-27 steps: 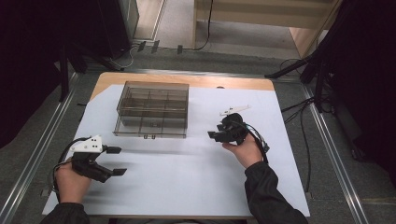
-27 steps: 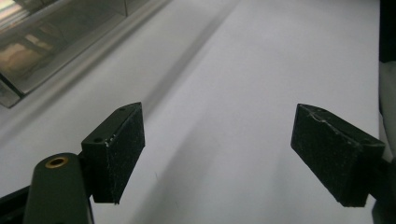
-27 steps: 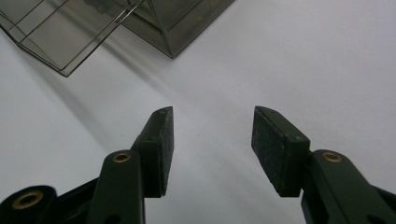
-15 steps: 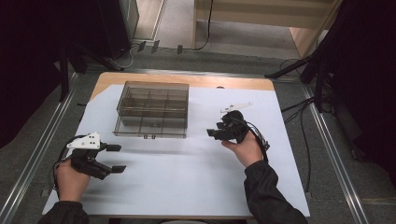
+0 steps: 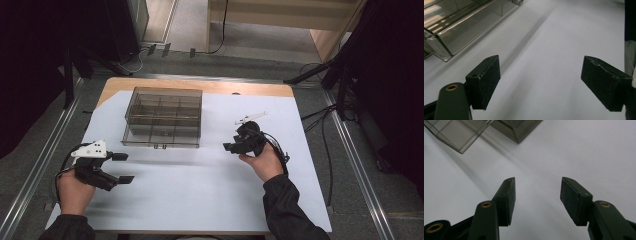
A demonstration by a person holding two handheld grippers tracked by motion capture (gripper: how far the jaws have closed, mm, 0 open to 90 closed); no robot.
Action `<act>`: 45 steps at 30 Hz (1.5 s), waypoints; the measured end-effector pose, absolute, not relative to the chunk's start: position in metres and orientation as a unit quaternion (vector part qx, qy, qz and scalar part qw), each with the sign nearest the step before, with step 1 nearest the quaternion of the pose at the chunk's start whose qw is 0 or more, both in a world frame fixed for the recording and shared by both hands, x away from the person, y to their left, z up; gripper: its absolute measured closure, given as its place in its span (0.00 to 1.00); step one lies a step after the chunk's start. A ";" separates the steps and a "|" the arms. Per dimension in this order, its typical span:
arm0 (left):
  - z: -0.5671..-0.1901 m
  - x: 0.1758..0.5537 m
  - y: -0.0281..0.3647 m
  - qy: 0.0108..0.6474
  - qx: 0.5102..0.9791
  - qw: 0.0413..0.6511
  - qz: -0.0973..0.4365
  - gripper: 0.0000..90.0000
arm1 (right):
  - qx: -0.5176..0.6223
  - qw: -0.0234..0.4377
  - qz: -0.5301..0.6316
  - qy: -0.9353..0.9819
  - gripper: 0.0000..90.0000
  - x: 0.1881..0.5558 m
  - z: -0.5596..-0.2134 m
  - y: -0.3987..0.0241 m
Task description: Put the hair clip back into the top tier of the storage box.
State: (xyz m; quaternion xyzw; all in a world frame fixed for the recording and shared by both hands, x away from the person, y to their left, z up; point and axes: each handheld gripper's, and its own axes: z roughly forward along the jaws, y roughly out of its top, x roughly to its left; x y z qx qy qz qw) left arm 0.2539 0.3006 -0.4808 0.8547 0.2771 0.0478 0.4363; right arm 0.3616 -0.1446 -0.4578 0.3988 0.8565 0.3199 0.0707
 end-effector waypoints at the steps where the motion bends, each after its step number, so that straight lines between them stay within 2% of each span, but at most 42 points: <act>1: -0.481 0.254 0.301 0.276 0.856 0.435 0.049 0.19 | 0.400 0.076 0.319 0.855 0.53 0.362 -0.457 -0.146; 7: -0.480 0.253 0.302 0.279 0.855 0.433 0.060 0.19 | 0.406 0.069 0.312 0.856 0.53 0.360 -0.456 -0.148; 11: -0.480 0.253 0.300 0.274 0.858 0.431 0.048 0.19 | 0.402 0.064 0.310 0.859 0.58 0.361 -0.454 -0.148; 20: -0.481 0.253 0.297 0.274 0.862 0.423 0.042 0.19 | 0.417 0.057 0.297 0.857 0.57 0.362 -0.452 -0.153; 24: -0.481 0.253 0.297 0.276 0.862 0.422 0.045 0.19 | 0.453 0.039 0.287 0.843 0.57 0.365 -0.449 -0.156; 28: -0.481 0.251 0.297 0.278 0.865 0.415 0.049 0.19 | 0.452 0.050 0.265 0.851 0.56 0.366 -0.448 -0.159; 34: -0.483 0.249 0.297 0.275 0.870 0.407 0.043 0.19 | 0.454 0.044 0.265 0.850 0.56 0.370 -0.446 -0.163; 40: -0.479 0.245 0.295 0.264 0.859 0.437 0.042 0.18 | 0.468 0.059 0.229 0.851 0.57 0.374 -0.448 -0.165; 45: -0.481 0.244 0.296 0.267 0.864 0.425 0.040 0.18 | 0.478 0.052 0.229 0.847 0.57 0.378 -0.448 -0.170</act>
